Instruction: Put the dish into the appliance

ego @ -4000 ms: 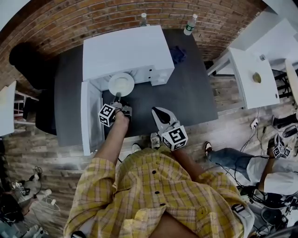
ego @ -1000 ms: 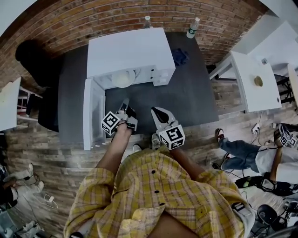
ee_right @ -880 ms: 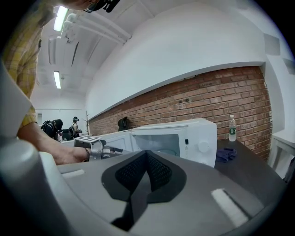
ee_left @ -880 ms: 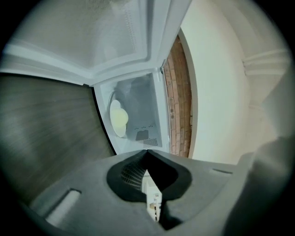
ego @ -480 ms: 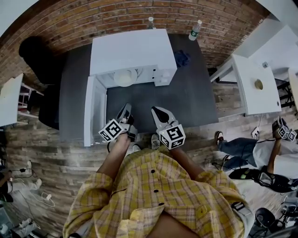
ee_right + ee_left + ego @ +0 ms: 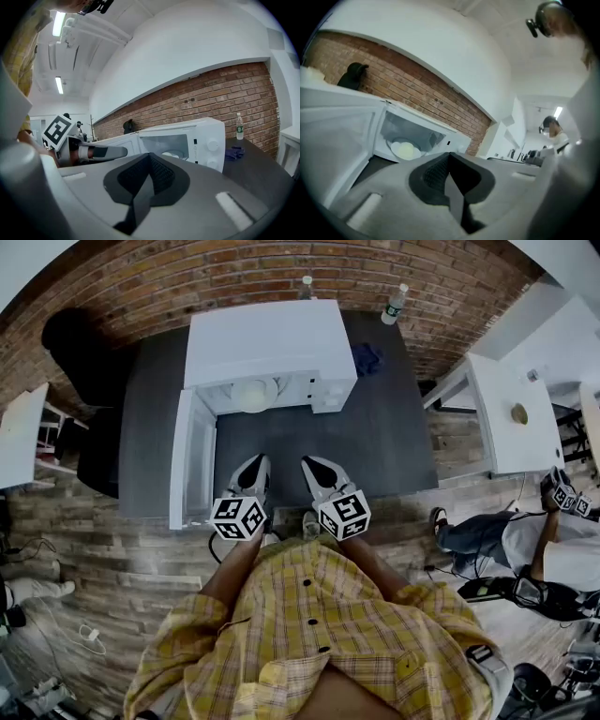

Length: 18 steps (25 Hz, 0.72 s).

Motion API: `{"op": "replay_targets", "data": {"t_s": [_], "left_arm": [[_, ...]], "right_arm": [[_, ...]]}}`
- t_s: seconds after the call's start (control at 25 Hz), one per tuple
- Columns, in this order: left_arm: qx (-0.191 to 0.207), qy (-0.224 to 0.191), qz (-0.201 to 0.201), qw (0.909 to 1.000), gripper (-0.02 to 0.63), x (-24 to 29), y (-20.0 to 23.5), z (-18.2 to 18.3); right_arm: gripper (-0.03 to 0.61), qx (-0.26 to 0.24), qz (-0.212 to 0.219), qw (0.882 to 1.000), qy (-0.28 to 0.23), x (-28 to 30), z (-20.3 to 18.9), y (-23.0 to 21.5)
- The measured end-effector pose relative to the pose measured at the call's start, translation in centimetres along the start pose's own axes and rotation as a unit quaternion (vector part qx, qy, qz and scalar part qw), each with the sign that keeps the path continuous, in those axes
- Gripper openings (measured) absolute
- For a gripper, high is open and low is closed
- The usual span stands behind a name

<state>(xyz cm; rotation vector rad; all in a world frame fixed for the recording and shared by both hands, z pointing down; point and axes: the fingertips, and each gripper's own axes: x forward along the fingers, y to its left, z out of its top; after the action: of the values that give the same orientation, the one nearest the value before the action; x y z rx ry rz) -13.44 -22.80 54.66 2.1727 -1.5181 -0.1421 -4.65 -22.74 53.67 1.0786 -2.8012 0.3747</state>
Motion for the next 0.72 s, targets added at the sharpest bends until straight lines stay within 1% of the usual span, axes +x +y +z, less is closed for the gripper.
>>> {"op": "replay_targets", "data": {"t_s": [0.16, 0.28, 0.52, 0.72], "left_arm": [[0.081, -0.003, 0.008, 0.9967, 0.0, -1.1, -0.8, 0.6], [0.122, -0.006, 0.008, 0.9924, 0.0, -1.4, -1.5, 0.7], [0.174, -0.005, 0.017, 0.9846, 0.0, -2.0, -1.9, 0.6], [0.183, 0.001, 0.024, 0.9829, 0.0, -2.7, -1.3, 0.3]], "right_arm": [[-0.003, 0.002, 0.001, 1.0, 0.006, 0.0, -0.1, 0.4], [-0.004, 0.005, 0.002, 1.0, 0.006, -0.2, -0.1, 0.5], [-0.002, -0.003, -0.012, 1.0, -0.004, -0.5, 0.4, 0.3], [-0.002, -0.004, -0.009, 1.0, -0.004, -0.4, 0.2, 0.8]]}}
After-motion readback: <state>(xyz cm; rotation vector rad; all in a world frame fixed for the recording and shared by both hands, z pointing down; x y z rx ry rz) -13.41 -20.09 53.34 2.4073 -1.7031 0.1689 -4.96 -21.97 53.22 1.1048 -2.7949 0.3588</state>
